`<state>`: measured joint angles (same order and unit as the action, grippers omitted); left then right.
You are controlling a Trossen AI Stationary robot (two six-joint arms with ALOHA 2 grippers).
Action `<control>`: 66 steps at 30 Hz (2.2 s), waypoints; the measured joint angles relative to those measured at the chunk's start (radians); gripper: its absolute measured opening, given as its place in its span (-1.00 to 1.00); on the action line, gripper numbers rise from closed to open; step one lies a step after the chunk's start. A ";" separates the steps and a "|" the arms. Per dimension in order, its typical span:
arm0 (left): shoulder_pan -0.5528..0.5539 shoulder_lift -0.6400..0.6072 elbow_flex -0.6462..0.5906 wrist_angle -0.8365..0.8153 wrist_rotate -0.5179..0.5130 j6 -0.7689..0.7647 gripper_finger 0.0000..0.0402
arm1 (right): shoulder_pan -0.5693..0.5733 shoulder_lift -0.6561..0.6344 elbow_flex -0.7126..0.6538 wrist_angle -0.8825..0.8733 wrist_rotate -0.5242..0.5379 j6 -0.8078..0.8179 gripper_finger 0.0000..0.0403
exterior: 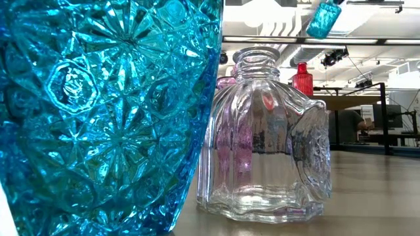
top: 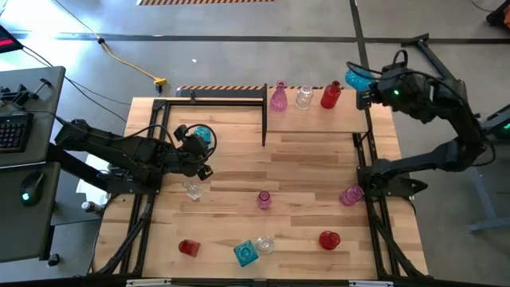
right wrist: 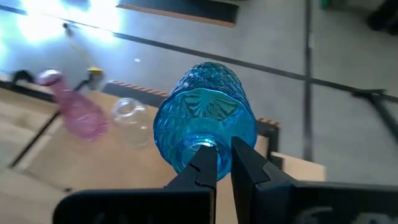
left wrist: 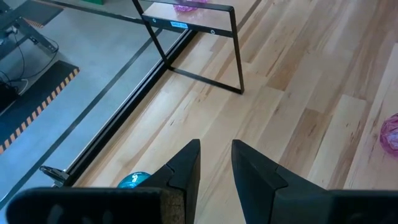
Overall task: Sort vases onto shelf
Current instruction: Put the bottom right blue vase on the shelf
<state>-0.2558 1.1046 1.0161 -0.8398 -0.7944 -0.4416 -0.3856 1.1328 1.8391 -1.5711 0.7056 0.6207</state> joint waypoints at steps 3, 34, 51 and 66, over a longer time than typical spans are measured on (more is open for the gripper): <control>0.000 0.000 0.000 0.000 0.000 0.000 -0.59 | -0.080 0.017 -0.001 0.000 -0.009 -0.031 -1.00; 0.000 0.000 0.000 0.000 0.000 0.000 -0.59 | -0.491 0.196 0.004 0.001 -0.351 -0.124 -1.00; 0.000 0.000 0.000 0.000 0.053 0.000 -0.59 | -0.492 0.194 -0.270 0.025 -0.364 -0.053 -1.00; 0.000 0.000 0.000 0.000 0.058 0.000 -0.59 | -0.492 0.202 -0.286 0.082 -0.373 -0.009 -1.00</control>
<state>-0.2554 1.1048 1.0158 -0.8400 -0.7366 -0.4416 -0.8772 1.3345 1.5528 -1.4886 0.3326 0.6119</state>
